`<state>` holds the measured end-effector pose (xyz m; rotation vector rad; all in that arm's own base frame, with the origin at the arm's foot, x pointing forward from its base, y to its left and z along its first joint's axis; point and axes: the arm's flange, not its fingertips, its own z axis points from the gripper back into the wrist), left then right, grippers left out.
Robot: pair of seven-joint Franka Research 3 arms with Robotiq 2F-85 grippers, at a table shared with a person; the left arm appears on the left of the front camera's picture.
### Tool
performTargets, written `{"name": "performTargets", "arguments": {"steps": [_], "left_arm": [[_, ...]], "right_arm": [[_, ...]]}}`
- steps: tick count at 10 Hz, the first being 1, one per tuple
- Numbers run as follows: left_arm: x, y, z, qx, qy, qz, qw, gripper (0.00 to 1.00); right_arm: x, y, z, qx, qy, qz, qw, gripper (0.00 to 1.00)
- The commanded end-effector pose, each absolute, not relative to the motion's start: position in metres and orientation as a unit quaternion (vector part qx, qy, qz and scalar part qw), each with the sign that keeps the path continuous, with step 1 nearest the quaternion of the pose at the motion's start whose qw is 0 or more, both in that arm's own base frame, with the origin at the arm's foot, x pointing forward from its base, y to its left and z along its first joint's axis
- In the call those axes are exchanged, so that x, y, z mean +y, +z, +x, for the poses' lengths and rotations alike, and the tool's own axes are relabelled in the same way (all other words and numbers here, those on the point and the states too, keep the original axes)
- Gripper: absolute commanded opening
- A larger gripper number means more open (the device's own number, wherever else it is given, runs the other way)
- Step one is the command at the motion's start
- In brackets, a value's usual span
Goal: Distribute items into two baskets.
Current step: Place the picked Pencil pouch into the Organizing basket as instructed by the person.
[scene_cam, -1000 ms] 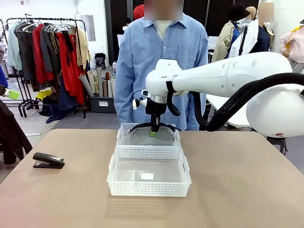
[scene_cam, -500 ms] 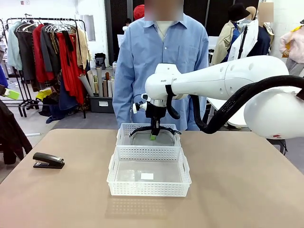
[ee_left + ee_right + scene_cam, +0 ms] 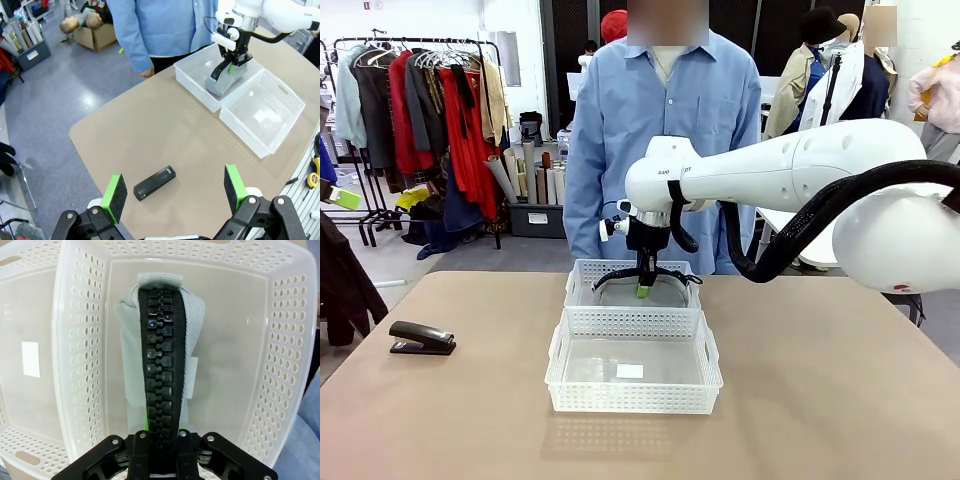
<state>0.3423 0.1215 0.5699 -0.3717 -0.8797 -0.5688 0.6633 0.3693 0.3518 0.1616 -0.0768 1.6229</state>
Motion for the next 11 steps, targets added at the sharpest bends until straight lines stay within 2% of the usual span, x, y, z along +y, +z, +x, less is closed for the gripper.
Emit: {"name": "performTargets", "arguments": {"steps": [1,3,7,11], "left_arm": [[0.122,0.571,0.343,-0.425,-0.275,-0.182,0.843,1.0],[0.122,0.571,0.343,-0.425,-0.275,-0.182,0.843,1.0],[0.122,0.571,0.343,-0.425,-0.275,-0.182,0.843,1.0],[0.122,0.571,0.343,-0.425,-0.275,-0.182,0.843,1.0]], "right_arm": [[0.369,0.362,0.664,-0.039,0.733,0.079,0.675,0.66],[0.365,0.376,0.659,-0.045,0.731,0.083,0.675,1.0],[0.356,0.426,0.635,-0.035,0.737,0.088,0.669,1.0],[0.342,0.447,0.607,-0.04,0.728,0.112,0.675,1.0]]}}
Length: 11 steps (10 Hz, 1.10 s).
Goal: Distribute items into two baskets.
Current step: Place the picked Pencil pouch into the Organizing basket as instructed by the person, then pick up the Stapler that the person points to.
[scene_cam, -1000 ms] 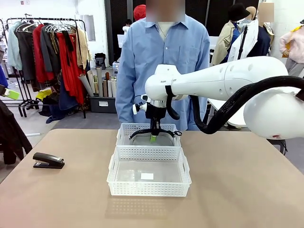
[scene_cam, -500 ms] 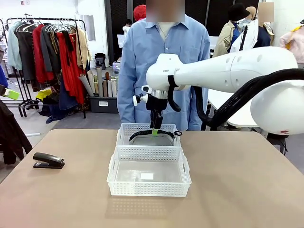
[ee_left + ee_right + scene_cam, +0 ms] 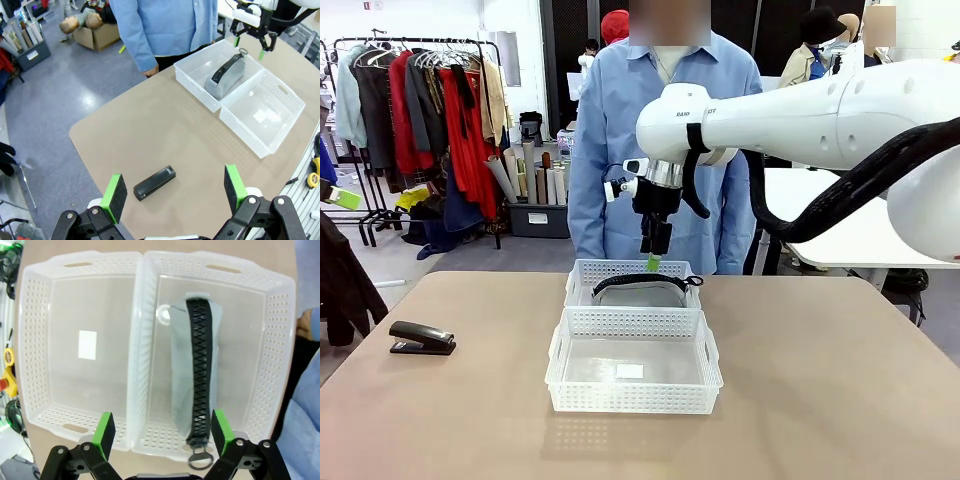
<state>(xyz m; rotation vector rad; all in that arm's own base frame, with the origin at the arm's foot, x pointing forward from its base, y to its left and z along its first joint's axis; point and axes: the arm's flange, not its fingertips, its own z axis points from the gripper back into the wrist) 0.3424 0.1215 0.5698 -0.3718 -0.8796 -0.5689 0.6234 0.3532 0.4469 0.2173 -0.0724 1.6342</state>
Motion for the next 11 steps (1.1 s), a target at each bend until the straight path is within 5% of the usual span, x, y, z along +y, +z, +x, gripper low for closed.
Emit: {"name": "performTargets", "arguments": {"steps": [1,11], "left_arm": [[0.122,0.571,0.343,-0.425,-0.275,-0.182,0.843,1.0],[0.122,0.571,0.343,-0.425,-0.275,-0.182,0.843,1.0]], "right_arm": [[0.34,0.45,0.604,-0.044,0.723,0.115,0.68,1.0],[0.349,0.449,0.619,-0.032,0.724,0.104,0.681,1.0]]}}
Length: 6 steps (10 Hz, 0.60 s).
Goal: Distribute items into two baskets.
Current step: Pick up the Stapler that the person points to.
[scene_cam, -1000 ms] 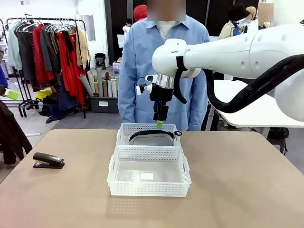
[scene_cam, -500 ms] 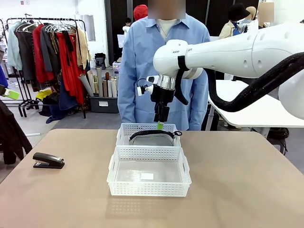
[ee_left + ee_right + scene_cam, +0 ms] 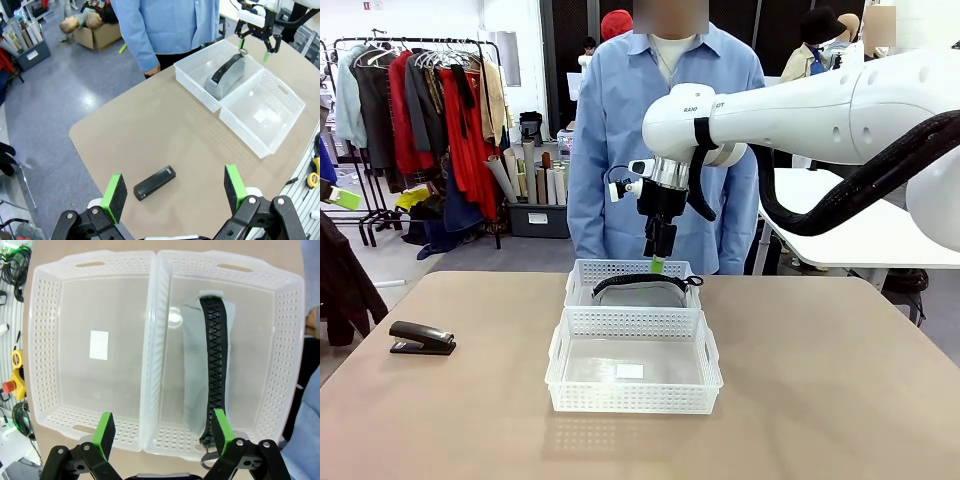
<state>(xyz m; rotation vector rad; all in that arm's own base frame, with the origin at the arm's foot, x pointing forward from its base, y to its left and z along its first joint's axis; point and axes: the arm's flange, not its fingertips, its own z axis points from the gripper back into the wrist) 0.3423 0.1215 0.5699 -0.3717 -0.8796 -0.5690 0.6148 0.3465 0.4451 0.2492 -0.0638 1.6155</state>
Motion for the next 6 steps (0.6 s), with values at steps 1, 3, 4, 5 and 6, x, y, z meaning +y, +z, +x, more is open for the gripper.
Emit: {"name": "performTargets", "arguments": {"steps": [1,3,4,5,6], "left_arm": [[0.1219,0.5709,0.3429,-0.425,-0.275,-0.182,0.843,1.0],[0.1219,0.5709,0.3429,-0.425,-0.275,-0.182,0.843,1.0],[0.1219,0.5709,0.3429,-0.425,-0.275,-0.182,0.843,1.0],[0.1219,0.5709,0.3429,-0.425,-0.275,-0.182,0.843,1.0],[0.1219,0.5709,0.3429,-0.425,-0.275,-0.182,0.843,1.0]], "right_arm": [[0.3491,0.4494,0.6188,-0.032,0.724,0.104,0.681,1.0],[0.3491,0.4494,0.6188,-0.032,0.724,0.104,0.681,1.0],[0.3491,0.4494,0.6188,-0.032,0.724,0.104,0.681,1.0],[0.3491,0.4494,0.6188,-0.032,0.724,0.104,0.681,1.0],[0.3491,0.4494,0.6188,-0.032,0.724,0.104,0.681,1.0]]}}
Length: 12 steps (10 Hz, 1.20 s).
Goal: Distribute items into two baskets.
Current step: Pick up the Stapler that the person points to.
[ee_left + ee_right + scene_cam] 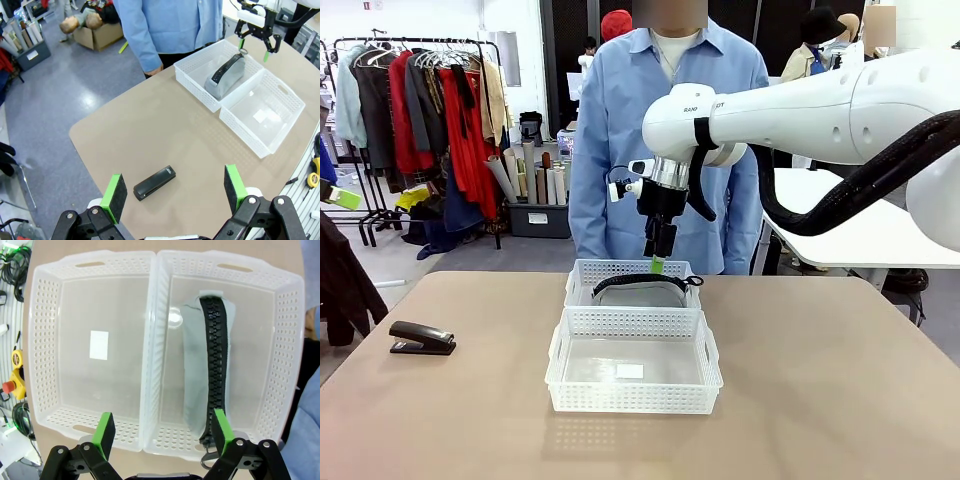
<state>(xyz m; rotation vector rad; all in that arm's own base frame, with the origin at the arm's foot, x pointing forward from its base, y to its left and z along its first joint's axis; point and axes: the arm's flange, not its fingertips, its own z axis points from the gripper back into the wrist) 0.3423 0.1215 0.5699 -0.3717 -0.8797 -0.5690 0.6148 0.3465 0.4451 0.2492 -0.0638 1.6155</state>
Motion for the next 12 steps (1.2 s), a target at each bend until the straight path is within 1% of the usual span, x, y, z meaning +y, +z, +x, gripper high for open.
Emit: {"name": "performTargets", "arguments": {"steps": [1,2,4,5,6,7,8,12], "left_arm": [[0.122,0.571,0.343,-0.425,-0.275,-0.182,0.843,1.0],[0.122,0.571,0.343,-0.425,-0.275,-0.182,0.843,1.0],[0.122,0.571,0.343,-0.425,-0.275,-0.182,0.843,1.0],[0.122,0.571,0.343,-0.425,-0.275,-0.182,0.843,1.0],[0.122,0.571,0.343,-0.425,-0.275,-0.182,0.843,1.0],[0.122,0.571,0.343,-0.425,-0.275,-0.182,0.843,1.0],[0.122,0.571,0.343,-0.425,-0.275,-0.182,0.843,1.0],[0.122,0.571,0.343,-0.425,-0.275,-0.182,0.843,1.0]], "right_arm": [[0.347,0.445,0.615,-0.028,0.721,0.111,0.684,1.0],[0.332,0.46,0.613,-0.048,0.676,0.106,0.728,1.0],[0.302,0.482,0.6,-0.06,0.582,0.095,0.805,1.0],[0.286,0.496,0.591,-0.07,0.548,0.097,0.828,1.0],[0.265,0.515,0.577,-0.064,0.523,0.102,0.844,1.0],[0.244,0.531,0.565,-0.063,0.478,0.097,0.871,1.0],[0.221,0.547,0.553,-0.064,0.442,0.1,0.889,1.0],[0.096,0.592,0.503,-0.14,0.355,0.156,0.911,1.0]]}}
